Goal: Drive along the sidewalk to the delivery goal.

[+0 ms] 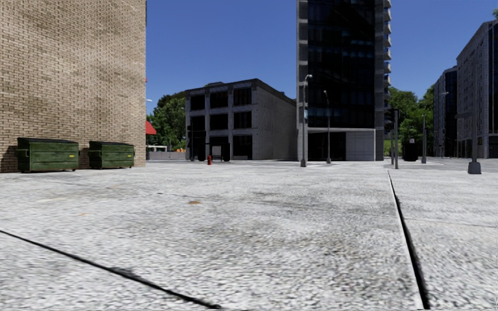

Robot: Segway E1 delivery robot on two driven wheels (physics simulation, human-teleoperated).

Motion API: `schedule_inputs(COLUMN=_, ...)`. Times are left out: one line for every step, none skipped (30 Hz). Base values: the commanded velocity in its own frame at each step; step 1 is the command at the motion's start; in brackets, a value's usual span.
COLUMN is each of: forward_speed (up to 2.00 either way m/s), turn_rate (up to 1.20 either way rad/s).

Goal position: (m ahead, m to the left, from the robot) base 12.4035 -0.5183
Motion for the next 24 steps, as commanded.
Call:
schedule_inputs(forward_speed=2.0, turn_rate=0.0)
schedule_inputs(forward_speed=2.0, turn_rate=0.0)
schedule_inputs(forward_speed=2.0, turn_rate=0.0)
schedule_inputs(forward_speed=2.0, turn_rate=0.0)
schedule_inputs(forward_speed=2.0, turn_rate=0.0)
schedule_inputs(forward_speed=2.0, turn_rate=0.0)
schedule_inputs(forward_speed=2.0, turn_rate=0.0)
schedule_inputs(forward_speed=2.0, turn_rate=0.0)
schedule_inputs(forward_speed=2.0, turn_rate=0.0)
schedule_inputs(forward_speed=2.0, turn_rate=0.0)
schedule_inputs(forward_speed=2.0, turn_rate=0.0)
schedule_inputs(forward_speed=2.0, turn_rate=0.0)
schedule_inputs(forward_speed=2.0, turn_rate=0.0)
schedule_inputs(forward_speed=2.0, turn_rate=0.0)
schedule_inputs(forward_speed=2.0, turn_rate=0.0)
schedule_inputs(forward_speed=2.0, turn_rate=0.0)
schedule_inputs(forward_speed=2.0, turn_rate=0.0)
schedule_inputs(forward_speed=2.0, turn_rate=0.0)
schedule_inputs(forward_speed=2.0, turn_rate=0.0)
schedule_inputs(forward_speed=2.0, turn_rate=0.0)
schedule_inputs(forward_speed=2.0, turn_rate=0.0)
schedule_inputs(forward_speed=2.0, turn_rate=0.0)
schedule_inputs(forward_speed=2.0, turn_rate=0.0)
schedule_inputs(forward_speed=2.0, turn_rate=0.0)
